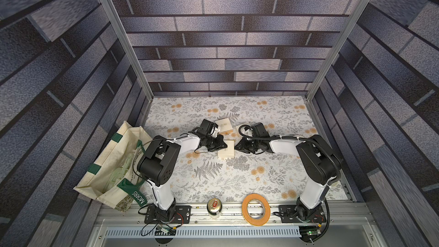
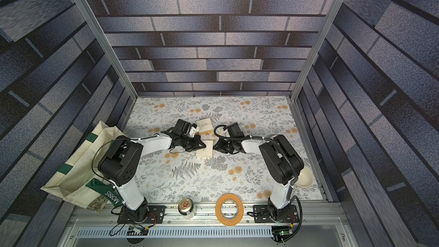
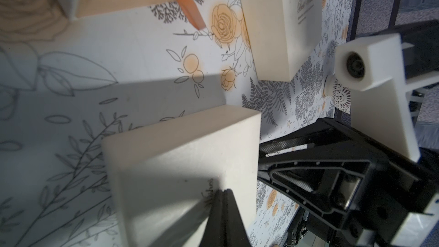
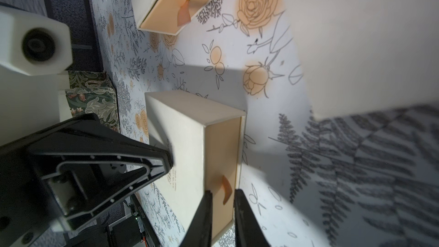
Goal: Take out the earrings from the drawer-style jewelry box
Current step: Open the drawer in the jewelry box.
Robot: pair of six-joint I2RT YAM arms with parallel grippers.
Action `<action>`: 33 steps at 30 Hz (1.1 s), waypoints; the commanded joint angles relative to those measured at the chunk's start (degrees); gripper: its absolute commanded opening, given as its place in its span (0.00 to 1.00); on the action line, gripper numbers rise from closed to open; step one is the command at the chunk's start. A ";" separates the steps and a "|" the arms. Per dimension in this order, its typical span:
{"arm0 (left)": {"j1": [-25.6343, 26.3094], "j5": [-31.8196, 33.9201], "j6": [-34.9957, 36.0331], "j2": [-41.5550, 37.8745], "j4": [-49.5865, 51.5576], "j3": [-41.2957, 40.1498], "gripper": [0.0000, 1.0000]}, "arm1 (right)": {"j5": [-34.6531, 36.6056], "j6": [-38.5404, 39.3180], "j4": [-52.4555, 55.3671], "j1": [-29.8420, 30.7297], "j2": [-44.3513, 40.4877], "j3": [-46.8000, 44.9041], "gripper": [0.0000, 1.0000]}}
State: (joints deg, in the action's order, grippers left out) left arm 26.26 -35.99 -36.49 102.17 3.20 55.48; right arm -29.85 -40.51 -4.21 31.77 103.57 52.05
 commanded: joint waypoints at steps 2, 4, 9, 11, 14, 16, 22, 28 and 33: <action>0.46 0.57 -0.06 1.74 2.51 -0.48 0.00 | -0.73 -0.63 -0.81 0.53 1.28 1.39 0.19; 0.46 0.57 0.01 1.73 2.54 -0.57 0.00 | -0.59 -0.62 -0.73 0.54 1.28 1.39 0.19; 0.36 0.57 -0.10 1.85 2.60 -0.57 0.00 | -0.01 -0.69 -0.64 0.53 1.06 1.05 0.19; 0.30 0.61 -0.05 1.85 2.63 -0.64 0.00 | 0.24 -0.55 -0.54 0.52 1.11 1.10 0.19; 0.35 0.64 -0.06 1.98 2.75 -0.47 0.00 | -0.11 -0.60 -0.54 0.57 1.45 1.37 0.19; 0.34 0.69 -0.08 1.93 2.69 -0.46 0.00 | -0.08 -0.56 -0.54 0.51 1.63 1.35 0.19; 0.46 0.70 -0.14 2.00 2.77 -0.46 0.00 | 0.34 -0.80 -1.05 0.50 1.72 1.00 0.18; 0.55 0.66 -0.14 2.43 2.57 -0.53 0.00 | -0.04 -1.43 -2.79 0.50 1.72 0.33 0.17; 0.55 0.66 -0.17 2.42 2.55 -0.64 0.00 | -0.38 -1.73 -3.53 0.49 1.90 0.30 0.17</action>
State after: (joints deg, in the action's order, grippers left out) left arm 26.26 -36.03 -36.49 102.30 3.18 55.51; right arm -29.80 -41.56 -5.41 31.77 104.55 52.14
